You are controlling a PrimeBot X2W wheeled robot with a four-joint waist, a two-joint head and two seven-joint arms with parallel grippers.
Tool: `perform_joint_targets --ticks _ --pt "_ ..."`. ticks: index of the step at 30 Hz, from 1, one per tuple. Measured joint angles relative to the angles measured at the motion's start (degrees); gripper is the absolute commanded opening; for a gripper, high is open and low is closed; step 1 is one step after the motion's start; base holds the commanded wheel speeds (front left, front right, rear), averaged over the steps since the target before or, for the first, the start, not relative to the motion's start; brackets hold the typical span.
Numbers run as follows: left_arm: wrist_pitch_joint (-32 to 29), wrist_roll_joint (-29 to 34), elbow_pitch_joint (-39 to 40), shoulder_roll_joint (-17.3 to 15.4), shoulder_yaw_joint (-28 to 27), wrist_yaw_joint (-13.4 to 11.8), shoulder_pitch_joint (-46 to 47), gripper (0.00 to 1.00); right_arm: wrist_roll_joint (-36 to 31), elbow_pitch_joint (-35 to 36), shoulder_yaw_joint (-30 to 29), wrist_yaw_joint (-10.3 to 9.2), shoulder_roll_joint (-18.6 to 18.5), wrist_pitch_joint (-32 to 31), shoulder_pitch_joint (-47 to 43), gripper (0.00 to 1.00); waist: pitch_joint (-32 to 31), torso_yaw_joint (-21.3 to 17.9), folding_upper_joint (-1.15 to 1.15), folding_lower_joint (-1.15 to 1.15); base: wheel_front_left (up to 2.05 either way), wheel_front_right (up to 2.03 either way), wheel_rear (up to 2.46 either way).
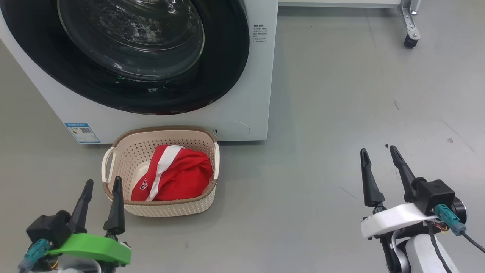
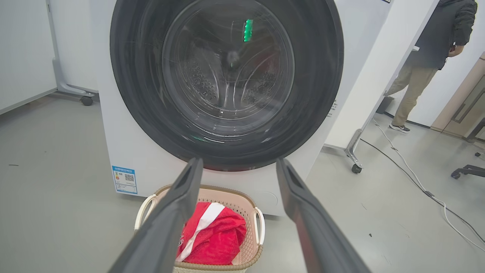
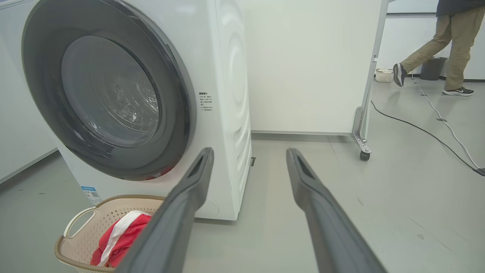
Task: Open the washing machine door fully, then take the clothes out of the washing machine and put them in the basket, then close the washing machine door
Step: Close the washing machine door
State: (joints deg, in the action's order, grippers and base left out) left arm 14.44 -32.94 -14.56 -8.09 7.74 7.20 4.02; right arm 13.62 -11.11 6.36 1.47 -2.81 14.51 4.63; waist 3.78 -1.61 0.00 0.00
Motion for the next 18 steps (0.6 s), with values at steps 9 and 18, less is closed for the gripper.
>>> perform_joint_targets --ticks 9,18 --pt "0.00 0.00 0.00 -0.04 0.68 0.00 -0.26 1.00 -0.09 0.05 -0.03 0.05 0.03 0.00 -0.37 1.00 0.27 -0.05 0.00 0.00 0.00 0.00 0.00" --pt "0.00 -0.67 0.07 -0.25 1.74 0.00 -0.31 1.00 -0.15 0.10 -0.03 0.16 0.07 0.00 -0.38 1.00 0.59 -0.20 0.00 0.00 0.00 0.00 0.00"
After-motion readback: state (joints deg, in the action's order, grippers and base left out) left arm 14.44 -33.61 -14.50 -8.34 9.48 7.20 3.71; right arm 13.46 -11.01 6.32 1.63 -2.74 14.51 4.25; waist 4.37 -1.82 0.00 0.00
